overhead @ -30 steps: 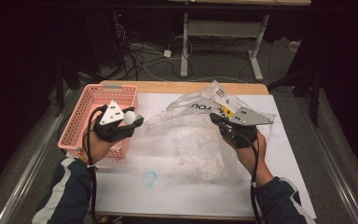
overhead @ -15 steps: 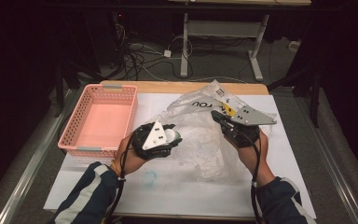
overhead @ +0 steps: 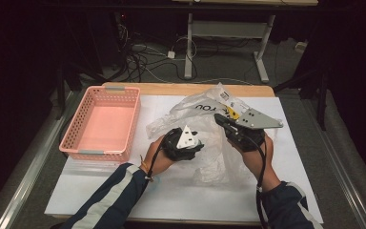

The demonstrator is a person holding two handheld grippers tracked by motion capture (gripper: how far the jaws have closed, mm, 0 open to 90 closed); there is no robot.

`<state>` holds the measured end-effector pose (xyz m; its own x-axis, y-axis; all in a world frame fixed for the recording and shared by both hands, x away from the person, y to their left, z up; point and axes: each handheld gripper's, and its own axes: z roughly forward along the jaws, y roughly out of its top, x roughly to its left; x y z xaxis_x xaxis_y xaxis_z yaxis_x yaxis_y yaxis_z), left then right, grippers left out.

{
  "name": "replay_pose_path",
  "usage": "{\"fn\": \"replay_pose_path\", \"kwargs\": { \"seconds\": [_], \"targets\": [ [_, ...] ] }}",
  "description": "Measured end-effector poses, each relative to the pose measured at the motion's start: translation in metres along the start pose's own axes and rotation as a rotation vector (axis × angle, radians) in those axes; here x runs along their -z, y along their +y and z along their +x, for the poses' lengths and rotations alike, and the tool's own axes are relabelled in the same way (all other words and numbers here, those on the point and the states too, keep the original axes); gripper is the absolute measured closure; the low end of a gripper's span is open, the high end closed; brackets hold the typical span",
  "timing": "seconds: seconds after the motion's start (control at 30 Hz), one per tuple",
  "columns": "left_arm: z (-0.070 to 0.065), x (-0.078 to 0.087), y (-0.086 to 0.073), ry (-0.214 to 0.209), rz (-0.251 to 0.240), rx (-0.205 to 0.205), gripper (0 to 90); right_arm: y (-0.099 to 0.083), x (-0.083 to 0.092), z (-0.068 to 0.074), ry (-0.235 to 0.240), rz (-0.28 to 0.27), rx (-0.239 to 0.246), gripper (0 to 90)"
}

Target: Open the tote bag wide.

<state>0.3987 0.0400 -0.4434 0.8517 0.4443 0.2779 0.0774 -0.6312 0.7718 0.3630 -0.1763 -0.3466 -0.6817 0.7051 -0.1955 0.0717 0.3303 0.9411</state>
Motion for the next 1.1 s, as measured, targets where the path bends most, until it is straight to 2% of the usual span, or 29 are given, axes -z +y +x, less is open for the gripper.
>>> {"fn": "replay_pose_path", "kwargs": {
  "seconds": [0.03, 0.17, 0.3, 0.33, 0.4, 0.43, 0.5, 0.53, 0.57, 0.67, 0.7, 0.8, 0.87, 0.97, 1.03, 1.1],
  "targets": [
    [0.000, -0.007, -0.001, -0.001, 0.008, 0.001, 48.6, 0.000, 0.000, 0.000, 0.002, 0.000, -0.001, 90.0],
    [0.001, -0.032, -0.001, -0.025, -0.001, 0.054, 48.5, 0.000, 0.000, 0.001, 0.006, 0.002, -0.005, 90.0],
    [-0.002, -0.048, 0.003, -0.030, 0.016, 0.044, 48.5, -0.001, -0.001, 0.001, 0.013, 0.005, -0.007, 90.0],
    [-0.002, -0.051, 0.003, -0.029, 0.025, 0.039, 48.4, -0.001, -0.001, 0.001, 0.013, 0.007, -0.007, 90.0],
    [-0.005, -0.056, 0.004, -0.028, 0.027, 0.059, 48.2, -0.001, -0.002, 0.000, 0.013, 0.008, -0.006, 90.0],
    [-0.005, -0.056, 0.004, -0.022, 0.041, 0.034, 48.1, -0.002, -0.002, 0.000, 0.009, 0.011, -0.006, 90.0],
    [-0.007, -0.054, 0.005, -0.007, 0.035, 0.043, 45.3, -0.003, -0.002, -0.001, 0.006, 0.012, -0.008, 90.0],
    [-0.007, -0.051, 0.006, 0.008, 0.021, 0.055, 37.0, -0.003, -0.002, -0.001, 0.005, 0.014, -0.009, 90.0],
    [-0.007, -0.048, 0.007, 0.020, 0.008, 0.059, 32.8, -0.003, -0.002, -0.002, 0.004, 0.015, -0.008, 90.0],
    [-0.010, -0.037, 0.008, 0.036, -0.041, 0.064, 29.9, -0.004, -0.002, -0.003, 0.001, 0.017, -0.011, 90.0],
    [-0.011, -0.031, 0.008, 0.047, -0.040, 0.033, 28.7, -0.005, -0.002, -0.003, 0.002, 0.018, -0.010, 90.0],
    [-0.017, -0.014, 0.005, 0.057, -0.051, -0.018, 28.7, -0.005, -0.002, -0.003, 0.003, 0.023, -0.010, 90.0],
    [-0.020, 0.002, 0.003, 0.065, -0.061, -0.054, 28.6, -0.006, -0.002, -0.004, 0.003, 0.027, -0.011, 90.0],
    [-0.019, 0.029, 0.000, 0.083, -0.076, -0.070, 26.5, -0.006, -0.001, -0.005, 0.001, 0.029, -0.010, 90.0],
    [-0.017, 0.049, -0.002, 0.104, -0.090, -0.073, 26.0, -0.006, 0.000, -0.005, 0.000, 0.030, -0.010, 90.0],
    [-0.012, 0.067, -0.005, 0.139, -0.110, -0.059, 25.9, -0.007, 0.001, -0.005, 0.000, 0.035, -0.011, 90.0]
  ]
}}
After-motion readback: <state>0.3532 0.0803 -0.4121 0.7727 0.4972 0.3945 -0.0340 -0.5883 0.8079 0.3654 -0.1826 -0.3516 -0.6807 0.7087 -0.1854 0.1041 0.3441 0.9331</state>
